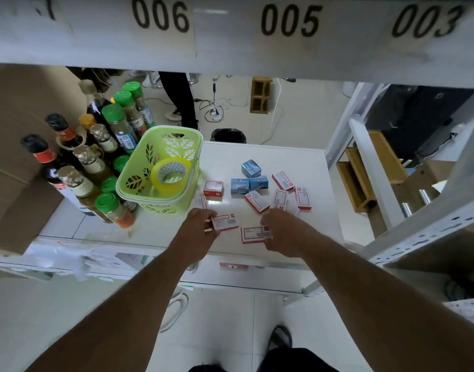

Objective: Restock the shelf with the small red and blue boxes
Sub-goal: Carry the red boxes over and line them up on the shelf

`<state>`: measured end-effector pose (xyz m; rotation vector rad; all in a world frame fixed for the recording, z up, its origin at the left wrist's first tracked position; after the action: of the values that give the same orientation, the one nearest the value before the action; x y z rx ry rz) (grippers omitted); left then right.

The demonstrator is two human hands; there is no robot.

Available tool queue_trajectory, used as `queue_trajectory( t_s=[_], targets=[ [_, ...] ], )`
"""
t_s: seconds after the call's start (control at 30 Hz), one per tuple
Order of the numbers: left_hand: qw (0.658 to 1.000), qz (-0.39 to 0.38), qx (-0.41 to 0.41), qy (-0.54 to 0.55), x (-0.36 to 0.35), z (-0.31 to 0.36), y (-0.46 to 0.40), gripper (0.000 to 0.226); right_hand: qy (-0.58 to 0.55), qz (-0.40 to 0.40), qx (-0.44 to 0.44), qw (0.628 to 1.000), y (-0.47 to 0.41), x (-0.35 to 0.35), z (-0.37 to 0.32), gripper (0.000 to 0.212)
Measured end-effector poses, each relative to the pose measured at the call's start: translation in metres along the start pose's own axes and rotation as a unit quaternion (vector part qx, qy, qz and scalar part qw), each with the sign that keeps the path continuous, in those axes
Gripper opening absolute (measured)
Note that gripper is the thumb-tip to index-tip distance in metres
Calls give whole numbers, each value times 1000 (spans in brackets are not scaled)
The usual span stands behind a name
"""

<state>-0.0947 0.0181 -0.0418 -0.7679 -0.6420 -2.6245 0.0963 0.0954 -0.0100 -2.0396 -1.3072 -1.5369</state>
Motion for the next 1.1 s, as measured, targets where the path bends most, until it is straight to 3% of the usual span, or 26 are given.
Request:
queue_trajectory(
  t_s=[0.23, 0.37, 0.63, 0.9, 1.1],
  targets=[
    [994, -35, -79, -65, 13, 34, 15, 41, -9, 86, -47, 995, 55, 20, -22, 35],
    [970, -43, -190, -147, 17, 69, 48, 43, -26, 134, -111, 984, 102, 23, -36, 41],
    [928, -129, -305, -168, -14, 141, 123, 43, 29, 189, -217, 957, 231, 38, -66, 34],
    [878, -218, -395, -160, -92, 216, 237, 41, -11, 269, -353, 896, 397, 26, -70, 16],
    [837, -268, -443, -175, -166, 281, 348, 41, -19, 319, -426, 846, 538, 21, -87, 17]
  ],
)
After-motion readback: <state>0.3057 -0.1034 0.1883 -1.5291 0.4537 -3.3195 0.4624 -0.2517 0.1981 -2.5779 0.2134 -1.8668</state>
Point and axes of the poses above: each hand's wrist, its own y-axis away from the middle knuckle, its own x-axis out of the back of the hand, z = x × y, the point moved 7 cm from there along -y, towards the middle knuckle, and after that the axes turned 13 degrees about x, right-handed, at the moved point
